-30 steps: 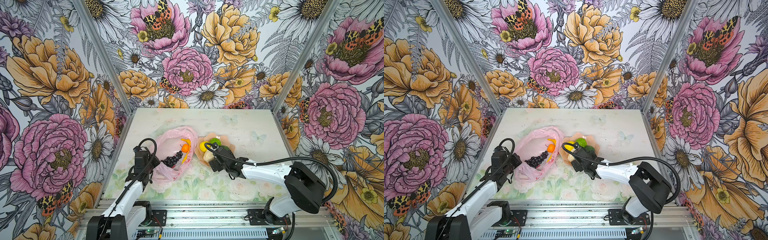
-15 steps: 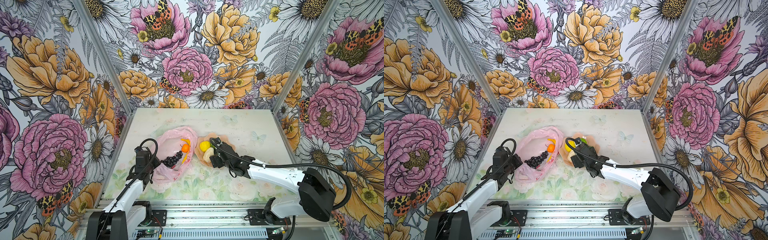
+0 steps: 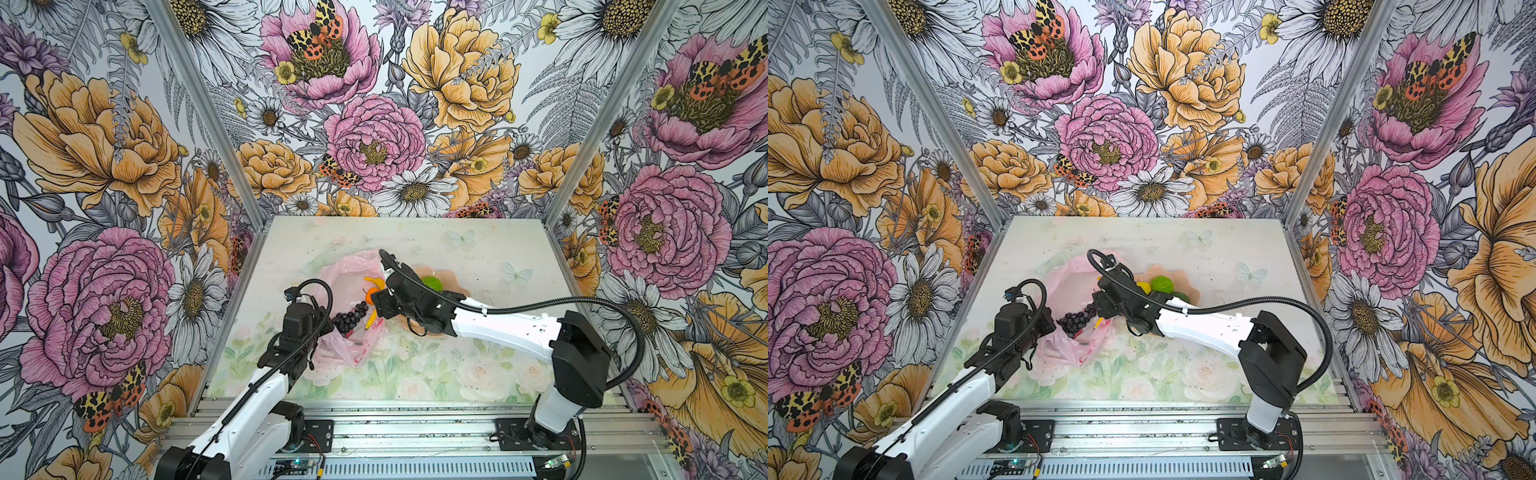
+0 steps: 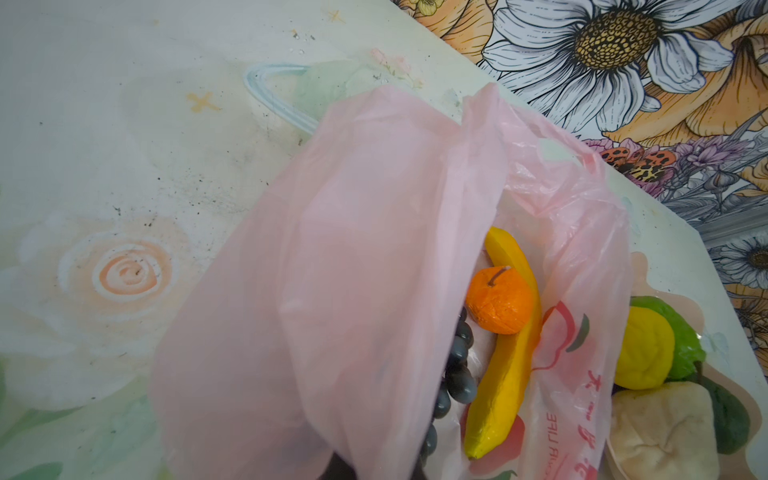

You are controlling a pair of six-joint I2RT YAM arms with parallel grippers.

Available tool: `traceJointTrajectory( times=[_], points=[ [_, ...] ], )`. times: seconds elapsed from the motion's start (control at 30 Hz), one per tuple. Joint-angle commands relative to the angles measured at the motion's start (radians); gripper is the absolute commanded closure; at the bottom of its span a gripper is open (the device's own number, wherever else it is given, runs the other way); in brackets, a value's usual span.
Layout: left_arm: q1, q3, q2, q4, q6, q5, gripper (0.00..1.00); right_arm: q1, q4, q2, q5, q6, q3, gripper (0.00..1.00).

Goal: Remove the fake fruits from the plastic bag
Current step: 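Open the right gripper and raise it above the bowl, then move the right gripper over the bag and grasp the orange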

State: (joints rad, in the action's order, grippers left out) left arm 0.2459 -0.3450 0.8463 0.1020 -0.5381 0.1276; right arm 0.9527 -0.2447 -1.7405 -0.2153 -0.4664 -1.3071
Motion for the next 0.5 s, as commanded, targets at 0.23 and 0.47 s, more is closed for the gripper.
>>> traceJointTrajectory(
  times=[0.23,0.47],
  points=[
    [0.07,0.005,-0.088,-0.006,0.059,0.074,1.0,-0.014,-0.026,-0.257,0.049,-0.069,-0.259,0.34],
    [0.072,0.008,-0.083,-0.023,0.062,0.074,1.0,-0.052,-0.037,-0.384,0.058,-0.047,-0.36,0.46]
  ],
)
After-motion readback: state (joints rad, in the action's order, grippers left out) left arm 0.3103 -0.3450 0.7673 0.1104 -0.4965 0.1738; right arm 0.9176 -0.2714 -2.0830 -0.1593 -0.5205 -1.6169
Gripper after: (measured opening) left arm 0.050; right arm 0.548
